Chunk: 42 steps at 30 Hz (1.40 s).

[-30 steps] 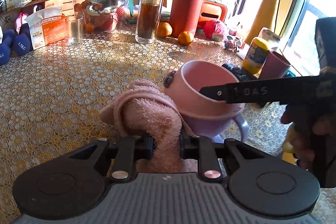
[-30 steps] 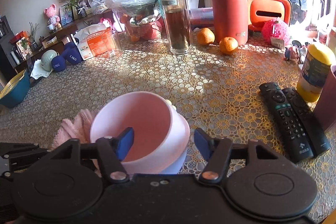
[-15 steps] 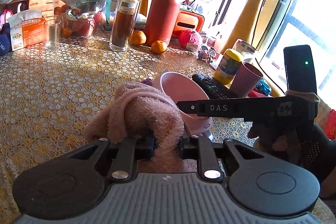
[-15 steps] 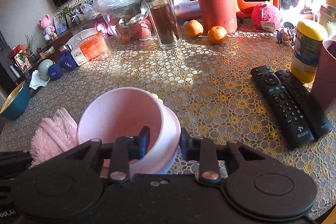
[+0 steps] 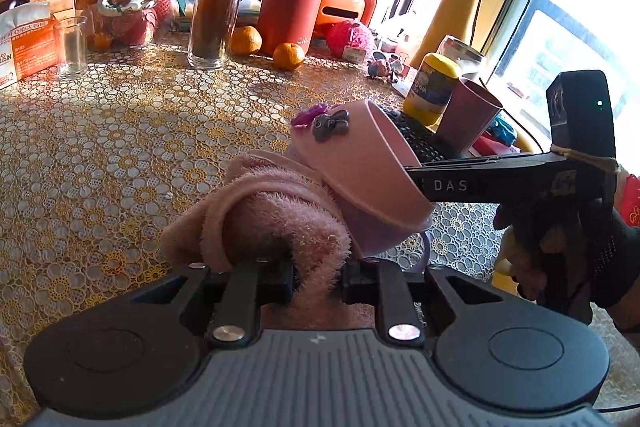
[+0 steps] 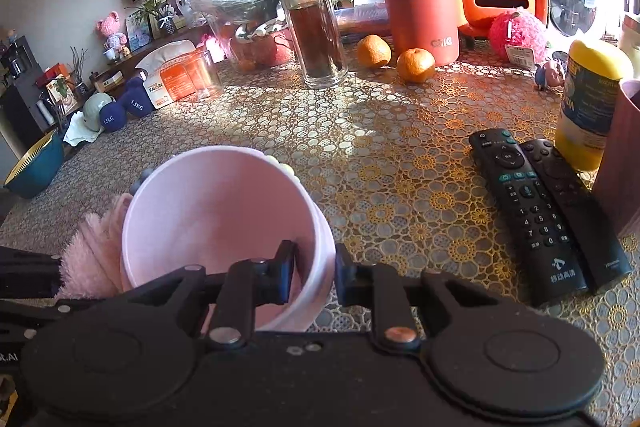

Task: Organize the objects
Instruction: 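Lift the lavender cup with the right tool toward the towel in the left tool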

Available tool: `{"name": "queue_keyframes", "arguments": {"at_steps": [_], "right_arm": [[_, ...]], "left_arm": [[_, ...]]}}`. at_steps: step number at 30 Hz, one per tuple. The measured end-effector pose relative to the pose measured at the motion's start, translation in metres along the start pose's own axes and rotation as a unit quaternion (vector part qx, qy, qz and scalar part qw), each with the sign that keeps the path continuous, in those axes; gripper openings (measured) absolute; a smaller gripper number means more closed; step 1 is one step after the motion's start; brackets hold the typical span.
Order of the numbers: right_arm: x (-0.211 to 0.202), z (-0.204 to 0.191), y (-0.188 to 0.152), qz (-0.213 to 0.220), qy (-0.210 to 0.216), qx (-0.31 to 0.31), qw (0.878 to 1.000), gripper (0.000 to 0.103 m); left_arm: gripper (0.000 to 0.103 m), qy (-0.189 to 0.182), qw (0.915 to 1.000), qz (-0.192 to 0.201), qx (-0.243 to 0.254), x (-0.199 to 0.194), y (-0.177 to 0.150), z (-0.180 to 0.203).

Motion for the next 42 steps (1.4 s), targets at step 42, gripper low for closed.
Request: {"name": "queue_keyframes", "arguments": {"at_steps": [42], "right_arm": [[-0.054,-0.01,0.019,0.034,0.108,0.066,0.991,0.034]], "left_arm": [[0.019,0.03,0.9982,-0.006,0.052,0.004,0.02,0.016]]}}
Point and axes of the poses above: each gripper's, at about its wrist camera, not at the fingertips, and x roughly the way its jaws point, z to its right, y to its top, the point moved 8 cm from there along x, roughly the way its jaws point, and after that the axes turned 9 degrees about -y, right-handed, at the moved point
